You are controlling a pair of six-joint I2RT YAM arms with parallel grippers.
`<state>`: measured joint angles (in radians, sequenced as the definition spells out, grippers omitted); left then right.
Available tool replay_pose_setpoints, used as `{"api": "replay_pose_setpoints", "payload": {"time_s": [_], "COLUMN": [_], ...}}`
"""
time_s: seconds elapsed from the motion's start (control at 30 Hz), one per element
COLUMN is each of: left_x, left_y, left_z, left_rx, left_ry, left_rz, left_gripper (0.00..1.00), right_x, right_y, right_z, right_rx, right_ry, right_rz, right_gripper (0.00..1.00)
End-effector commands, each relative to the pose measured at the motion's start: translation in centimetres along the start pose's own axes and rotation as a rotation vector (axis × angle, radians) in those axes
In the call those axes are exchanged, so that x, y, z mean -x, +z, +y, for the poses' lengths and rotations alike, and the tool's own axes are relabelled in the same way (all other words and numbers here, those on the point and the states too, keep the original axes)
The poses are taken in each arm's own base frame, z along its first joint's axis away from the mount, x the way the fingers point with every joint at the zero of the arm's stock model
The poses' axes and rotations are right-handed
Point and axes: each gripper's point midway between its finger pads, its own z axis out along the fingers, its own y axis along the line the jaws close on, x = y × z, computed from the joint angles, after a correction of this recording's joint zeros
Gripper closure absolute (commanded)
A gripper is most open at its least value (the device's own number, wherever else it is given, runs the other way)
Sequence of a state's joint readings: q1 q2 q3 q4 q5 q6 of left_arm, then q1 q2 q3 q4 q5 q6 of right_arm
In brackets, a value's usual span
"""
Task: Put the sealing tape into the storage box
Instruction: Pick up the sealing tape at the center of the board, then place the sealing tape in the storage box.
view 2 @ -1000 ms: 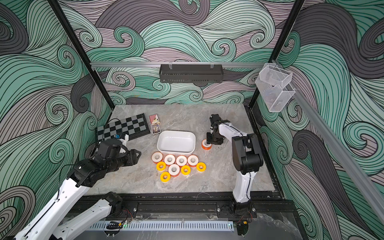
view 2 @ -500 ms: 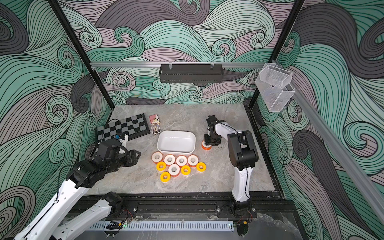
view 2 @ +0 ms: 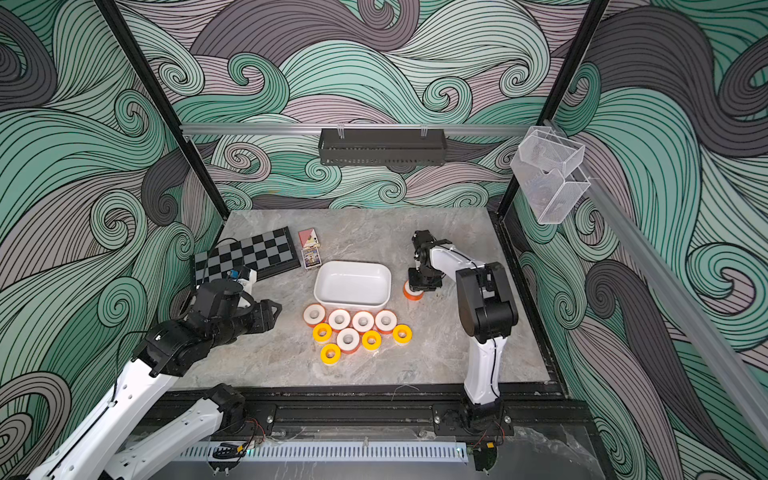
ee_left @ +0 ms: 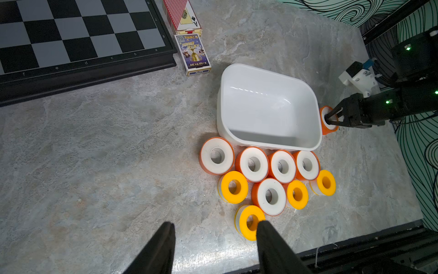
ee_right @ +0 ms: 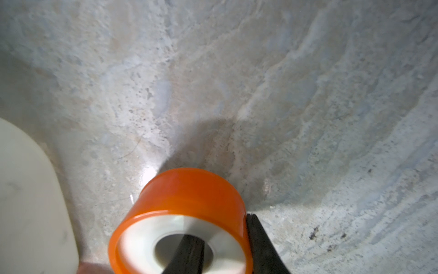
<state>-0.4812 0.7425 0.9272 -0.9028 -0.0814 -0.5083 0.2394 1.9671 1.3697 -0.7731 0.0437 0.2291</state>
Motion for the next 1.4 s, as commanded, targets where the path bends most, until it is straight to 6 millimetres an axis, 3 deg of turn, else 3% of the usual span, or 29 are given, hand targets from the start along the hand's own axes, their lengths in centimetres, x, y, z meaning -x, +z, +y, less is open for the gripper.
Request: {"api": "replay_pose_setpoints", "payload": {"time_s": [0.0, 0.27, 0.43, 0.5, 0.67, 0.83, 1.07, 1.37], "left_x": [-0.3, -0.3, -0.4, -0.4, -0.3, -0.4, -0.4, -0.4], "left_y": [0.0, 0.0, 0.0, 0.0, 0.0, 0.1, 0.1, 0.2], "left_z": [0.1, 0.0, 0.1, 0.1, 0.2, 0.4, 0.4, 0.4], "left_rx": [0.002, 0.001, 0.003, 0.005, 0.012, 0.021, 0.022, 0.024], "left_ry": [0.015, 0.017, 0.016, 0.015, 0.013, 0.014, 0.014, 0.015], "left_rz": [0.009, 0.012, 0.011, 0.011, 0.007, 0.010, 0.011, 0.014], "left_gripper": [0.41, 0.41, 0.41, 0.41, 0.41, 0.41, 0.42, 0.41], "right_x": [-0.2, -0.2, -0.4, -0.4, -0.4, 0.2, 1.4, 2.3], "right_y": [-2.8, -8.5, -12.3, -12.7, -11.5, -8.9, -5.6, -2.3], "right_z": [0.3, 2.5, 7.4, 9.7, 15.2, 18.0, 18.3, 16.0], "right_rx": [0.000, -0.009, 0.024, 0.036, 0.075, 0.055, 0.010, -0.061], "right_ry": [-0.022, -0.116, -0.239, -0.282, -0.366, -0.407, -0.424, -0.405], "right_rz": [-0.034, -0.095, -0.127, -0.130, -0.102, -0.064, -0.025, 0.021], "right_gripper": [0.70, 0.70, 0.69, 0.69, 0.69, 0.69, 0.69, 0.70]}}
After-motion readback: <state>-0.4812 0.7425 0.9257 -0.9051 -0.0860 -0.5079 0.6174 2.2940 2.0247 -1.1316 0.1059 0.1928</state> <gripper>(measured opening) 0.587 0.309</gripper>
